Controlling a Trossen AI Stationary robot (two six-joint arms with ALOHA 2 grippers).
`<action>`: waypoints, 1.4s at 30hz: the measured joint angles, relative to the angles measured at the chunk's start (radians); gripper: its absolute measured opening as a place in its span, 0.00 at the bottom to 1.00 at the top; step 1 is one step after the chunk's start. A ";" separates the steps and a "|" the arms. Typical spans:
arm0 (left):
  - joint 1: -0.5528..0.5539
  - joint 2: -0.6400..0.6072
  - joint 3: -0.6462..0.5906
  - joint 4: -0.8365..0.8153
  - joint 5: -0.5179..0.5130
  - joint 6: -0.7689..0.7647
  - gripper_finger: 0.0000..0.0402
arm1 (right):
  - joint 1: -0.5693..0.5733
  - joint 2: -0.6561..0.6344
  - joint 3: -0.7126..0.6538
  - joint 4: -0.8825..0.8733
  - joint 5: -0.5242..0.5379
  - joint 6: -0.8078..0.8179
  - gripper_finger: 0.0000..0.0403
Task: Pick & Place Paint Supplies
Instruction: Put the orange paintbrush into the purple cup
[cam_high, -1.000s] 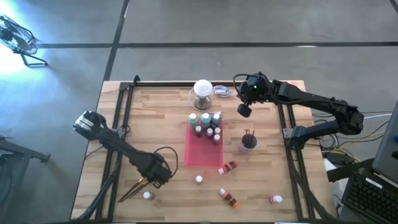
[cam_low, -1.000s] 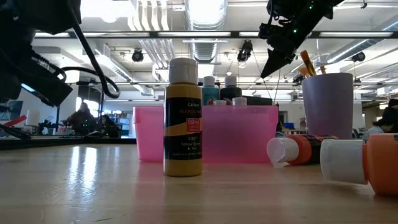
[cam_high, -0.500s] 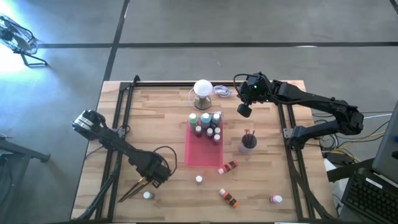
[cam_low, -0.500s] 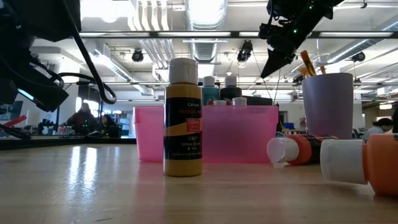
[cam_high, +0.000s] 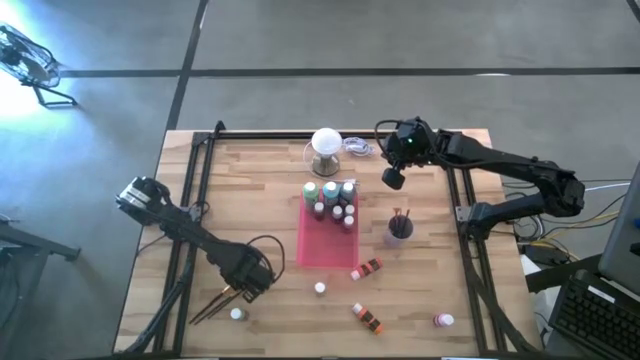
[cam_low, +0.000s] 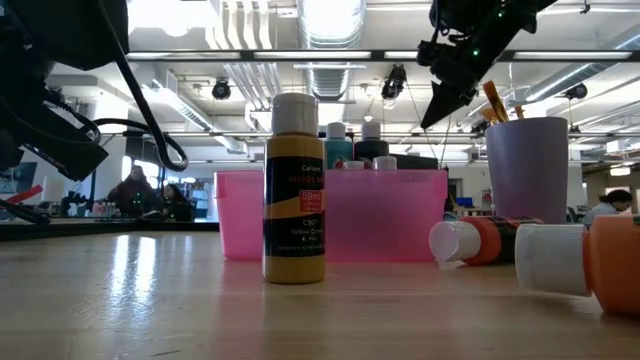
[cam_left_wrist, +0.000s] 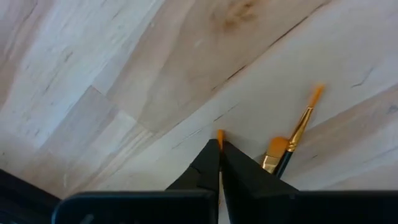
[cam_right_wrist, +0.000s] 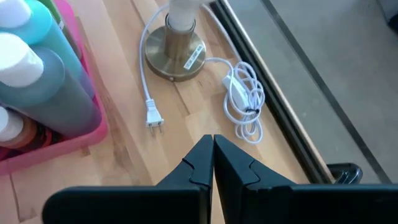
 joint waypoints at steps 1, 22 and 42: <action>0.003 -0.003 -0.001 0.000 0.000 0.000 0.02 | 0.000 0.000 -0.004 -0.001 -0.001 0.002 0.02; 0.195 -0.367 0.053 -0.064 -0.418 0.193 0.01 | 0.003 0.000 -0.045 0.045 -0.034 -0.017 0.02; 0.268 -0.568 0.068 0.673 -1.086 1.177 0.01 | 0.141 0.002 -0.051 0.306 -0.244 0.073 0.02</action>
